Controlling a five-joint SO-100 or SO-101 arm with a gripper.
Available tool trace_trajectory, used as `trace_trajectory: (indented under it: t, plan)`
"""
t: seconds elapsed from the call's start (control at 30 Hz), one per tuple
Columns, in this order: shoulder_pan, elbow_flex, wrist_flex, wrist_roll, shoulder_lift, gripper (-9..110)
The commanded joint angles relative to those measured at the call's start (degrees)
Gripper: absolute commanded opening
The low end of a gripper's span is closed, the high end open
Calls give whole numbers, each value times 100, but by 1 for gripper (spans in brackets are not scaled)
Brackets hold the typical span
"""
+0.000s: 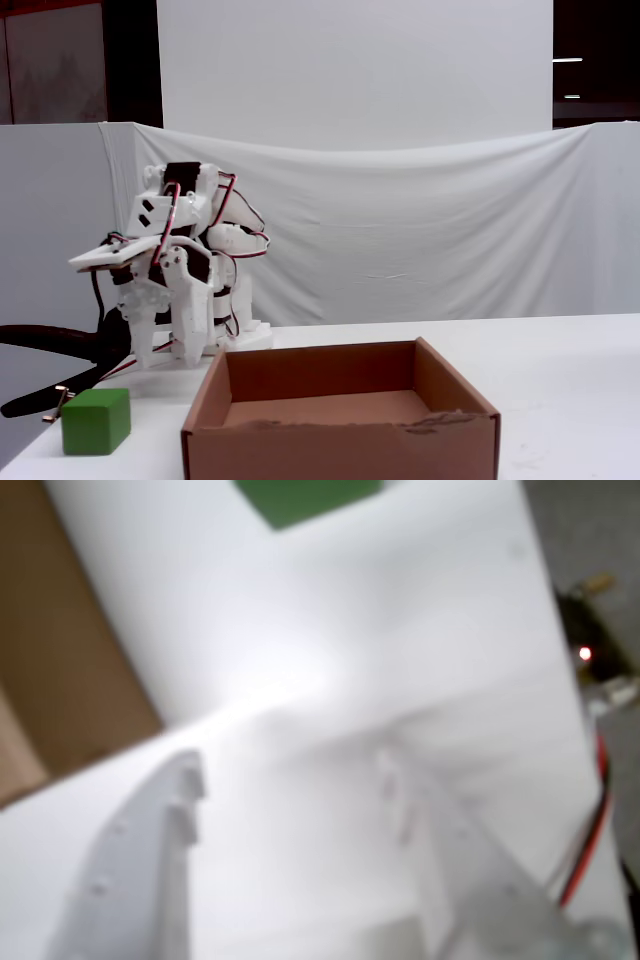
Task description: Grasp a green cube and put it in a box.
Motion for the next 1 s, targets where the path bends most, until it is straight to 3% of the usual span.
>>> trace_trajectory:
  t: [0.0, 0.97]
  plan:
    - [-44, -26, 44, 26, 44, 24]
    - [-325, -35, 0, 26, -62, 24]
